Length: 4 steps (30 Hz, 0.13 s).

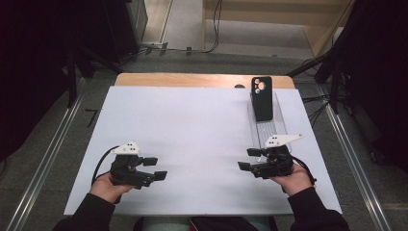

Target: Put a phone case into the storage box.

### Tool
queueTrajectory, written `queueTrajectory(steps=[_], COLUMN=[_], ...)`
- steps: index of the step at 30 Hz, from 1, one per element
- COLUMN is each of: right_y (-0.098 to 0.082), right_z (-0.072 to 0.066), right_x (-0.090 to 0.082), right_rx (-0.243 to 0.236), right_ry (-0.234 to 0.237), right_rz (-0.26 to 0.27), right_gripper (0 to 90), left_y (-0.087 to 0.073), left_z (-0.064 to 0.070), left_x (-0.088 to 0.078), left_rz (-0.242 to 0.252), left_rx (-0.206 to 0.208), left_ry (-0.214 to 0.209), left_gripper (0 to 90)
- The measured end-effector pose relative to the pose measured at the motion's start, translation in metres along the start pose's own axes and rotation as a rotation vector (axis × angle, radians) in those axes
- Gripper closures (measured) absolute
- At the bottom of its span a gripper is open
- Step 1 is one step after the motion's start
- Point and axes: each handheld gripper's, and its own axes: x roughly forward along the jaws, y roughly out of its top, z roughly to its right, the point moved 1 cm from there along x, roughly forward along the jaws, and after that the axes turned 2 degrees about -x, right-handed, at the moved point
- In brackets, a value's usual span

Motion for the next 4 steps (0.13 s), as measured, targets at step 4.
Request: queueTrajectory(steps=[4], right_y=[-0.0073], right_z=[0.0012], right_x=[0.0004], right_rx=[-0.007], right_ry=[-0.002], right_rz=[-0.02], right_gripper=[31.2], left_y=[-0.0016], left_z=[-0.0008], left_x=[0.0007], left_rz=[-0.005], left_rx=[-0.007], left_ry=[0.0], left_gripper=[29.2])
